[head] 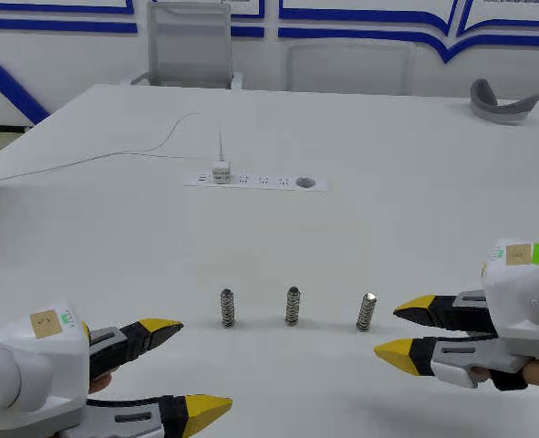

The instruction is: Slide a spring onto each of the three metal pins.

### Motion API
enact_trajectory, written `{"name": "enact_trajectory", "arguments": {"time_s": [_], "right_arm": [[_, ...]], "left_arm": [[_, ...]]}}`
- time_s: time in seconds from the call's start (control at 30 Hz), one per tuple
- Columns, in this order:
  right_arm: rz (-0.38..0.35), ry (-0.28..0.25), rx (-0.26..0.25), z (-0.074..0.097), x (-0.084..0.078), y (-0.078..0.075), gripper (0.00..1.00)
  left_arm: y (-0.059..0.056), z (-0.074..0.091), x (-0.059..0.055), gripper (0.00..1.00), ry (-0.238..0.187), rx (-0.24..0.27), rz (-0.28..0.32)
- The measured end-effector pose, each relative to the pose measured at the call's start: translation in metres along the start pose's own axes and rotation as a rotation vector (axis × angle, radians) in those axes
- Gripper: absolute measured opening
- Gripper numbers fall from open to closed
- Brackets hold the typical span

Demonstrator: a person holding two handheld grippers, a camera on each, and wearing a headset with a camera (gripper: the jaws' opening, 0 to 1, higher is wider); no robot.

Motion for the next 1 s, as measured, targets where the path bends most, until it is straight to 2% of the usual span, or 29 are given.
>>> {"name": "enact_trajectory", "arguments": {"time_s": [0.37, 0.53, 1.0], "right_arm": [[-0.005, -0.018, -0.025, 0.0018, -0.0056, -0.0038, 0.49], [-0.009, -0.042, -0.033, 0.0023, -0.0053, -0.0039, 0.55], [-0.034, -0.087, -0.052, 0.0010, -0.0102, -0.0008, 0.68]], "left_arm": [[0.0008, -0.0002, -0.0050, 0.67, 0.006, 0.002, 0.013], [0.0022, 0.0000, -0.0070, 0.68, 0.006, 0.006, 0.019], [0.0019, 0.0005, -0.0092, 0.70, 0.005, 0.009, 0.027]]}}
Point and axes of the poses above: the centre of the closed fingertips' face, and the gripper's own axes: z roughly backward along the fingers, y roughly to its left, x roughly out of its top, the point moved 8 cm from there along z, roughly backward along the fingers, and after that the axes turned 14 degrees about -z, right-handed, at the moved point
